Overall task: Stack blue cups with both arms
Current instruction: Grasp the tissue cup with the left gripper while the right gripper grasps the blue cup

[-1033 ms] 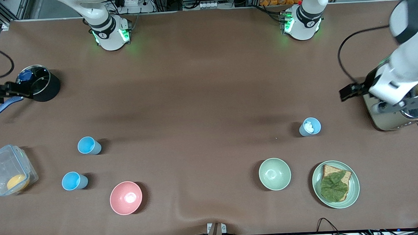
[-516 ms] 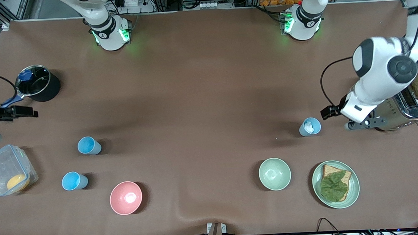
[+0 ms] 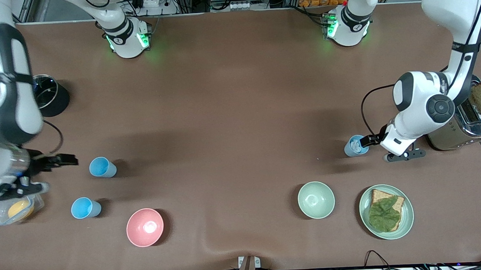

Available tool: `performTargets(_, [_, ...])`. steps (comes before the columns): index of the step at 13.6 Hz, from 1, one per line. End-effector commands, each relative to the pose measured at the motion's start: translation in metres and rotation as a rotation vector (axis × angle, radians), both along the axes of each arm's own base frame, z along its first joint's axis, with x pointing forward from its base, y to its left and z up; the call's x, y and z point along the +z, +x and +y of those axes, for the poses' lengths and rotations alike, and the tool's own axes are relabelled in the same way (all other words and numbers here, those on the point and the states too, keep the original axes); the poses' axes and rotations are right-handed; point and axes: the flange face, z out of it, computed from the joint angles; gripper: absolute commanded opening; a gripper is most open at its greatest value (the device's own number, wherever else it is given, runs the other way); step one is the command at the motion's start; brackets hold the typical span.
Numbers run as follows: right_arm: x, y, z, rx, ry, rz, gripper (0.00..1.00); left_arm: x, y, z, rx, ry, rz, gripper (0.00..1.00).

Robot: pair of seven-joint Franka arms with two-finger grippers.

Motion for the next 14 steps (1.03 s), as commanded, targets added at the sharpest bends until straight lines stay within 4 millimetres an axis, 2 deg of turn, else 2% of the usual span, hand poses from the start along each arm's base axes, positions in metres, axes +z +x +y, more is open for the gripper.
performTargets(1, [-0.020,-0.009,-0.009,-0.021,0.001,-0.032,1.00,-0.010,0.000,-0.003,-0.011,0.005,0.004,0.70])
performTargets(2, [-0.028,-0.010,-0.016,-0.034,-0.002,-0.041,1.00,-0.011,0.000,-0.004,-0.009,0.005,0.007,0.53])
performTargets(4, [-0.062,-0.012,-0.028,-0.055,-0.004,-0.037,1.00,-0.013,-0.001,-0.006,-0.012,0.004,0.011,0.08])
performTargets(5, [-0.073,-0.019,-0.035,-0.070,0.003,-0.013,1.00,-0.013,-0.001,-0.007,-0.014,0.005,0.011,0.00])
performTargets(6, [-0.088,-0.027,-0.033,-0.078,0.014,0.009,1.00,-0.012,-0.001,-0.009,-0.017,0.005,0.010,0.00])
performTargets(8, [-0.108,-0.030,-0.028,-0.095,0.001,-0.045,1.00,-0.010,0.000,-0.010,-0.016,0.005,0.008,0.00])
performTargets(10, [-0.119,-0.032,-0.031,-0.107,-0.004,-0.068,1.00,0.003,0.001,-0.028,-0.028,-0.004,-0.006,0.00])
performTargets(11, [-0.128,-0.032,-0.035,-0.116,-0.004,-0.068,1.00,0.014,0.000,-0.044,-0.024,-0.013,-0.012,0.00])
performTargets(13, [-0.139,-0.037,-0.036,-0.137,-0.003,-0.055,1.00,0.038,-0.004,-0.091,-0.019,-0.033,-0.017,0.00])
performTargets(14, [-0.146,-0.042,-0.033,-0.196,0.013,-0.043,0.55,0.048,-0.006,-0.116,-0.023,-0.048,-0.009,0.00])
